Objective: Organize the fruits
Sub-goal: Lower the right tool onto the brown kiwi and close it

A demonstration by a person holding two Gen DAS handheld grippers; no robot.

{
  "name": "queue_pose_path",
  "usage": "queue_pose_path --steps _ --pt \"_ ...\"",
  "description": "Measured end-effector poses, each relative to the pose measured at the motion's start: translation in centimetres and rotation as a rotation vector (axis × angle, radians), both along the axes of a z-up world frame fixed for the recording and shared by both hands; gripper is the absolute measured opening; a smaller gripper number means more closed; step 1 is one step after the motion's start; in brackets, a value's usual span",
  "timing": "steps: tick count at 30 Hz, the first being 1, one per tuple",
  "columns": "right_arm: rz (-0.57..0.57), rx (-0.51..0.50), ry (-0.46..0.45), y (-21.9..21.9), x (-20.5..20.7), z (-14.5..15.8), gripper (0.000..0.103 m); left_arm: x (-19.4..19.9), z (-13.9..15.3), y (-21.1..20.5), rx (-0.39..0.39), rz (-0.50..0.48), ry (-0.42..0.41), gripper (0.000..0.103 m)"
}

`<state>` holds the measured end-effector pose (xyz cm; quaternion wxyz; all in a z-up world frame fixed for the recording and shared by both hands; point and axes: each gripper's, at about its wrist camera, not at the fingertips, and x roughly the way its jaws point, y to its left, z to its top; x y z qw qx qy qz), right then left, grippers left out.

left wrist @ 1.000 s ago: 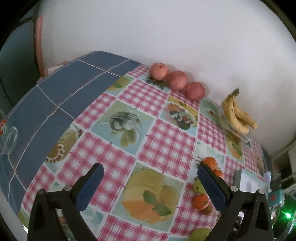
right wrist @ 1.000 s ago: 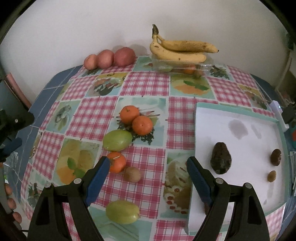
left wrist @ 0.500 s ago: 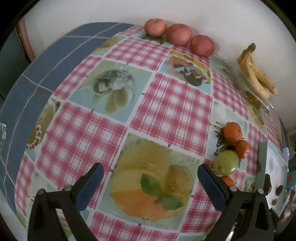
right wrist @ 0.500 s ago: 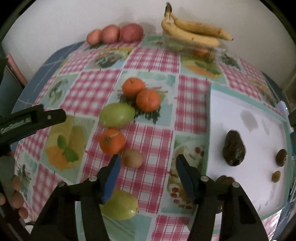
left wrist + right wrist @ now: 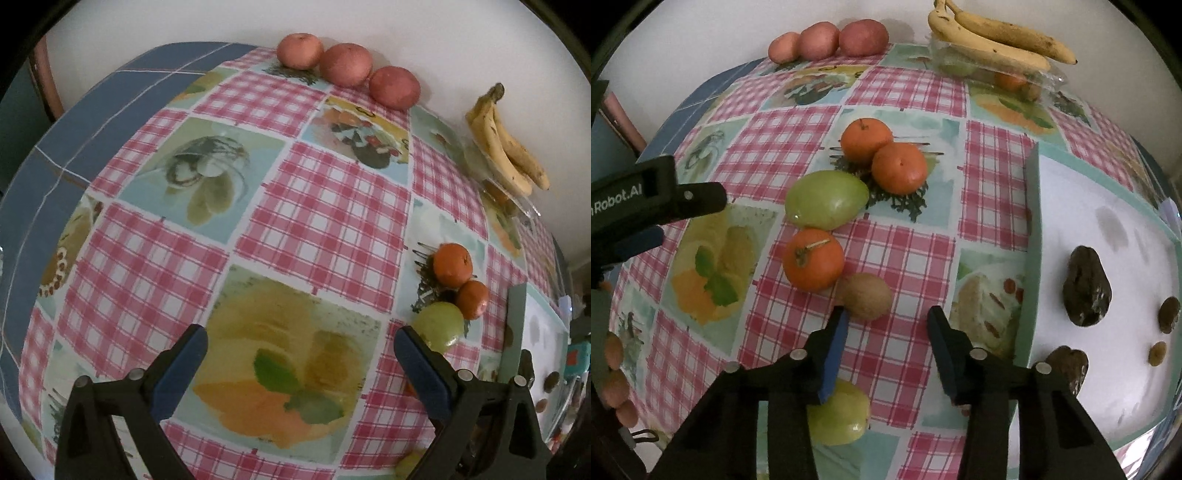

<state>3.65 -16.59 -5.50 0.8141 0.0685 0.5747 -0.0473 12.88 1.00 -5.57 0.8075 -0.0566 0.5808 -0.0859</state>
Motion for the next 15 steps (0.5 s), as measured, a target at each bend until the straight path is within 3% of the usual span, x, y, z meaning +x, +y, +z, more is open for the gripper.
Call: queue_pose_path --steps 15 --pt "0.063 -0.036 -0.024 1.0 1.5 -0.5 0.031 0.1 -0.2 -0.1 -0.022 0.009 0.014 0.102"
